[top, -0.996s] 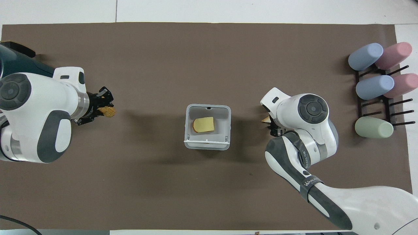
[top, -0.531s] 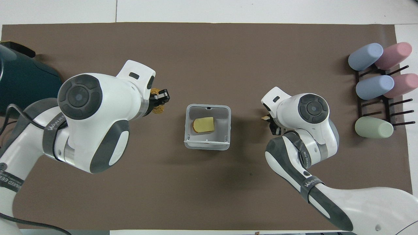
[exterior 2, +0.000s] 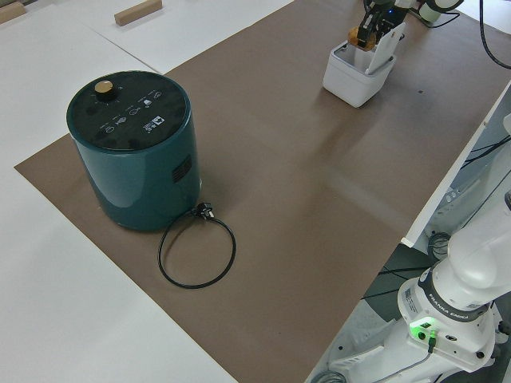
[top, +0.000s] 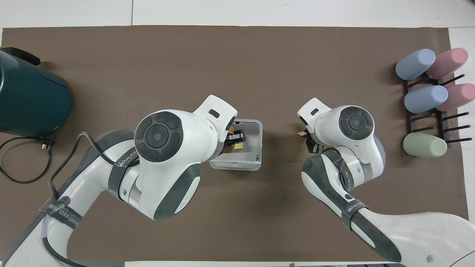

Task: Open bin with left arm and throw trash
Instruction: 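Carry the cookie over the bin, release it, withdraw the left gripper, then carry the bread slice over the bin and release it with the right gripper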

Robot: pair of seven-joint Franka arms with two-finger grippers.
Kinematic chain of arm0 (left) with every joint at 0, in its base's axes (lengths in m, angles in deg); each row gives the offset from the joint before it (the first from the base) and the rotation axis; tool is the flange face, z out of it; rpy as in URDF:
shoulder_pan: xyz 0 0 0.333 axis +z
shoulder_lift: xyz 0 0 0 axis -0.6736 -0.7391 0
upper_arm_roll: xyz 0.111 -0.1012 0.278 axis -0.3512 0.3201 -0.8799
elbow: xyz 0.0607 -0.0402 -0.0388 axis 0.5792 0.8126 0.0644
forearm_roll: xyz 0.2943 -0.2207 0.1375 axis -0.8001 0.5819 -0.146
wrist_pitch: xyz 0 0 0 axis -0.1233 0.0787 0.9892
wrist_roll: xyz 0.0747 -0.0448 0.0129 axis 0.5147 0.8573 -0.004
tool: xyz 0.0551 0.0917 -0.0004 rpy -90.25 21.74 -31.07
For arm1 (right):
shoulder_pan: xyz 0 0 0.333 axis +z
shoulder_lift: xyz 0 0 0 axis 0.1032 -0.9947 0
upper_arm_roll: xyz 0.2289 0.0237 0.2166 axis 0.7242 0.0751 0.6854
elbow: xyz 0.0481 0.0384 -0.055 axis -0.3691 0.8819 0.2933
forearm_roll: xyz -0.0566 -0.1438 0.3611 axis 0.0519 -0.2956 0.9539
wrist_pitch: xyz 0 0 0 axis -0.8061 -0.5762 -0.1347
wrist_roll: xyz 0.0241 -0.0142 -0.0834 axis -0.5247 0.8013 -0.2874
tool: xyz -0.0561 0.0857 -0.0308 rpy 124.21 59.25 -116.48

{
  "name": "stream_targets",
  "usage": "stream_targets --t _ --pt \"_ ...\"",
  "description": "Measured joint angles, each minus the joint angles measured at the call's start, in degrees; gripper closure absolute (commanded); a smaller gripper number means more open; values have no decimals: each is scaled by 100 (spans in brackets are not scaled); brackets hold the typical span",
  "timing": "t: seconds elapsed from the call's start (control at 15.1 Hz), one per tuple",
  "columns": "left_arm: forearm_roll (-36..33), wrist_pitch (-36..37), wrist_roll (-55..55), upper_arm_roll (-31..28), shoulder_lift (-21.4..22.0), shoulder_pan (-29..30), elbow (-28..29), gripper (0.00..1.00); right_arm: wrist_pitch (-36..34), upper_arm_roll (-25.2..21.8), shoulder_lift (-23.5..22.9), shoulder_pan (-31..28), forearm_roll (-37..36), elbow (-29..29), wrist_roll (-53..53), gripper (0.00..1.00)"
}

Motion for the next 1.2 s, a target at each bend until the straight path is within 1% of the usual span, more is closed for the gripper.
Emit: stream_targets --t 0.2,0.4,0.53,0.66,0.86,1.0,1.2 --pt "7 -19 43 -51 -16 -1 -2 0 -495 -4 4 -15 0 -304 151 100" --pt "7 -5 53 -120 20 81 -25 0 -1268 -5 25 -52 1 -844 563 100" --pt "-64 157 223 -163 114 314 -31 0 -1869 2 51 -54 44 -1259 1052 100" --pt "-142 528 620 -189 271 691 -33 0 -2443 16 69 -47 401 -1662 1655 100" --pt "-174 987 1463 -224 581 1395 -35 0 -2975 29 80 -17 1017 -2163 3020 100" --pt "-326 1281 1973 -240 789 1799 -36 0 -3093 62 79 90 1359 -2382 4132 100" --pt "-458 1617 2551 -247 1008 2309 -75 0 -3111 107 76 632 1487 -2662 6128 100"
